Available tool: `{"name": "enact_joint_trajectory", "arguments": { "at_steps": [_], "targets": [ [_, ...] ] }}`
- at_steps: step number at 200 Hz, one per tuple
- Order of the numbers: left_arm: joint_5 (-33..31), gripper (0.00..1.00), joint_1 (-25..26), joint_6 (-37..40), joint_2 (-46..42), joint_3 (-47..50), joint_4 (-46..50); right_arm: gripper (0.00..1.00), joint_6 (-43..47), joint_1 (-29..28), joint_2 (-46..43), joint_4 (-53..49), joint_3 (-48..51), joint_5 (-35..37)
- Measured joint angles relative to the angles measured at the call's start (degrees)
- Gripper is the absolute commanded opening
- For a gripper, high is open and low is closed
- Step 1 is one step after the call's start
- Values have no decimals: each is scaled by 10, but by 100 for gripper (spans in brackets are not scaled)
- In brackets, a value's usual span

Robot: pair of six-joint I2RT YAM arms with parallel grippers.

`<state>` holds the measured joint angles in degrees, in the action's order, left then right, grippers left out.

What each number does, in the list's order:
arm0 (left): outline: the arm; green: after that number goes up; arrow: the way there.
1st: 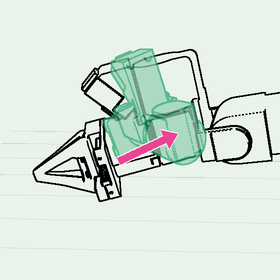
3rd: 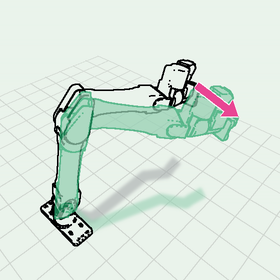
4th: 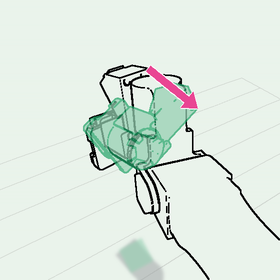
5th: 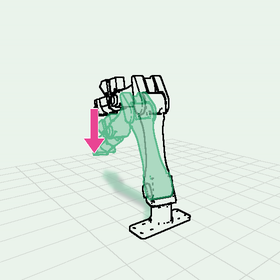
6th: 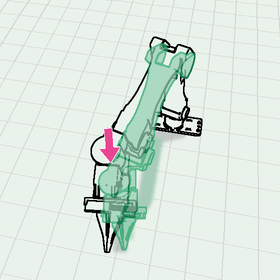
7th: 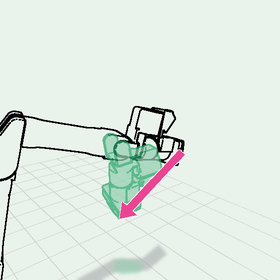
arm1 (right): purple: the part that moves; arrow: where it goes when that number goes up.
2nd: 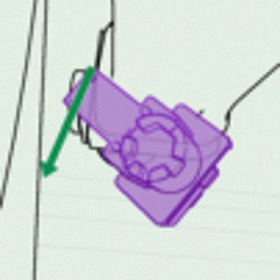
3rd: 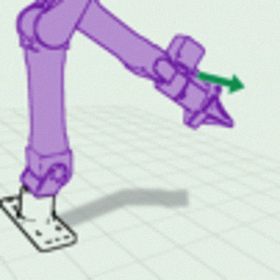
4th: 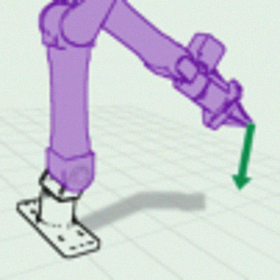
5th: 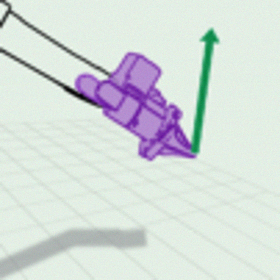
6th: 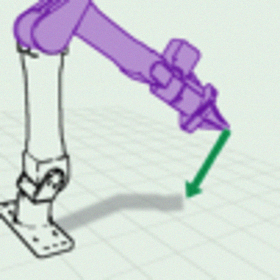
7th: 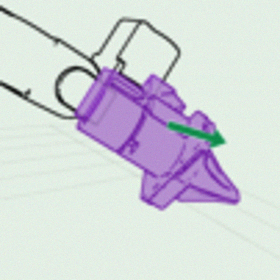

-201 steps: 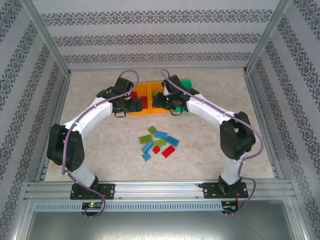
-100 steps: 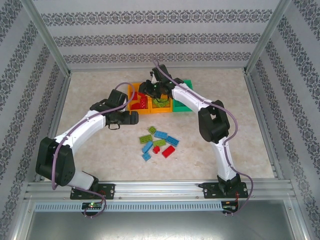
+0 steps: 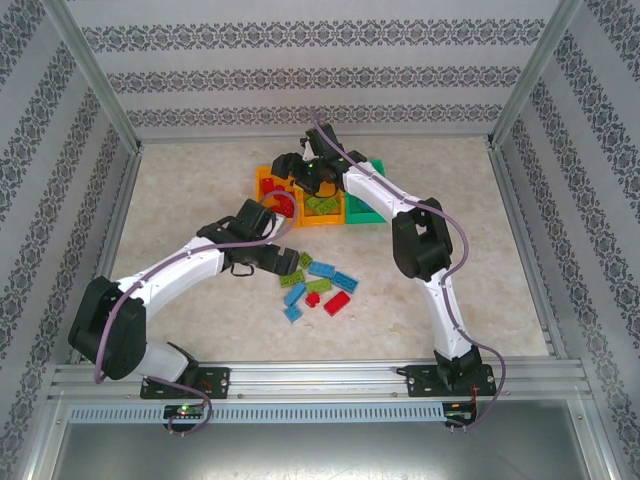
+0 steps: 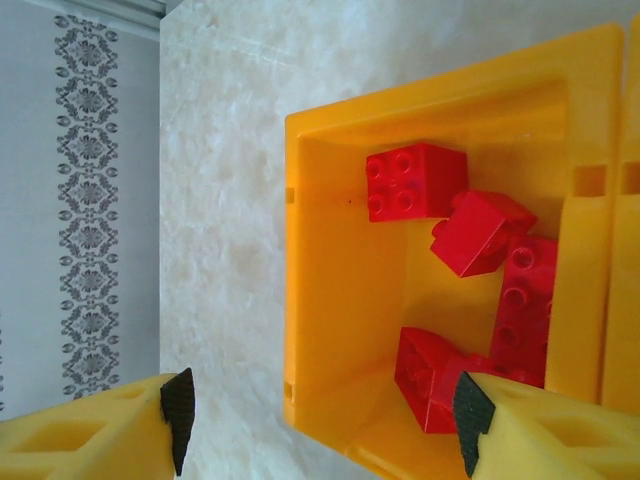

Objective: Sort the legos into containers by color

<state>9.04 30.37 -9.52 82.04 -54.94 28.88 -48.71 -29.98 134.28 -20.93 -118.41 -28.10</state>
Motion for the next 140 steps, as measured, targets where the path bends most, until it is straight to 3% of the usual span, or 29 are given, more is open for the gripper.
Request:
{"name": "enact_joint_trajectory", "arguments": {
  "at_steps": [57,140],
  "targets": [
    [0,92,23,107,27,3,15,73,10,8,-53,4,80,-5],
    [-46,92,49,157,77,-1,58,74,11,78,-152,37,235,-4]
  ]
}}
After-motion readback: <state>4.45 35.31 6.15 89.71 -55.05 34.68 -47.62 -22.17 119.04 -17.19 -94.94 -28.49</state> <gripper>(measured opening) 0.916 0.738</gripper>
